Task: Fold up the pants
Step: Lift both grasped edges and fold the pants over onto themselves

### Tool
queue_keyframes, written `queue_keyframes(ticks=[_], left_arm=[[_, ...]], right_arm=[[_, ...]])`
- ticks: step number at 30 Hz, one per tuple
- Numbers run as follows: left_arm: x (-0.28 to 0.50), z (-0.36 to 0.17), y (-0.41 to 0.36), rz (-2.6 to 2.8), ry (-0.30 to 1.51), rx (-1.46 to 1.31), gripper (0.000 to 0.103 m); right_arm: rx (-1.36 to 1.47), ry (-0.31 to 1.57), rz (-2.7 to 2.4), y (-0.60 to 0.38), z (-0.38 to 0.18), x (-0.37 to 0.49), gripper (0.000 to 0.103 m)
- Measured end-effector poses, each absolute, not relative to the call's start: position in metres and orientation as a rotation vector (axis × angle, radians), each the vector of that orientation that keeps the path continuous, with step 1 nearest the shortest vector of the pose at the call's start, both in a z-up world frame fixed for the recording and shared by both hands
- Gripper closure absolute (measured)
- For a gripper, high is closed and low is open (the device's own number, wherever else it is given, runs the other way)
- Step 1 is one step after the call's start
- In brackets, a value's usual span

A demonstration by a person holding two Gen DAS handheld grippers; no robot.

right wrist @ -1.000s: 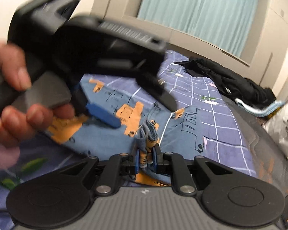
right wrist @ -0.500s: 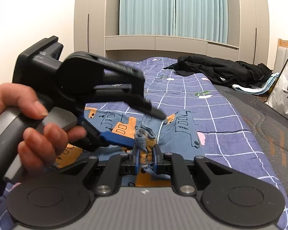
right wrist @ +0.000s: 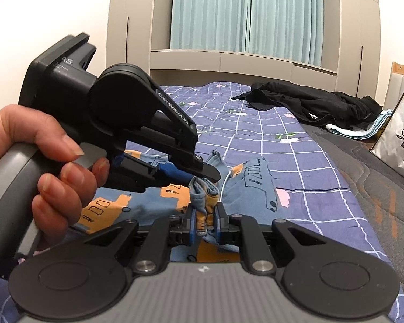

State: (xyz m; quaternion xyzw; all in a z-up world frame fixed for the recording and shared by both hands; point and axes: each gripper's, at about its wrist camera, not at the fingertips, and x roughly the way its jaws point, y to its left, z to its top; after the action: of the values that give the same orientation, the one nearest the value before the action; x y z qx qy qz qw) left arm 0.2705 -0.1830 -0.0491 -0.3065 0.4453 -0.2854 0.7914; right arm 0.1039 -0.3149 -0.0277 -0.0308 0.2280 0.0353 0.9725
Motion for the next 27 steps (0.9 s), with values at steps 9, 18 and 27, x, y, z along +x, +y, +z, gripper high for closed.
queue_keyframes(ticks=[9, 18, 27], left_arm=[[0.263, -0.032, -0.153, -0.592, 0.889, -0.589, 0.092], [0.262, -0.02, -0.099, -0.54, 0.84, -0.563, 0.093], [0.263, -0.025, -0.053, -0.476, 0.84, -0.58, 0.093]], right_arm=[[-0.054, 0.451, 0.116, -0.3, -0.021, 0.105, 0.088], [-0.087, 0.442, 0.222, -0.261, -0.016, 0.116, 0.087], [-0.122, 0.463, 0.312, -0.221, -0.017, 0.131, 0.088]])
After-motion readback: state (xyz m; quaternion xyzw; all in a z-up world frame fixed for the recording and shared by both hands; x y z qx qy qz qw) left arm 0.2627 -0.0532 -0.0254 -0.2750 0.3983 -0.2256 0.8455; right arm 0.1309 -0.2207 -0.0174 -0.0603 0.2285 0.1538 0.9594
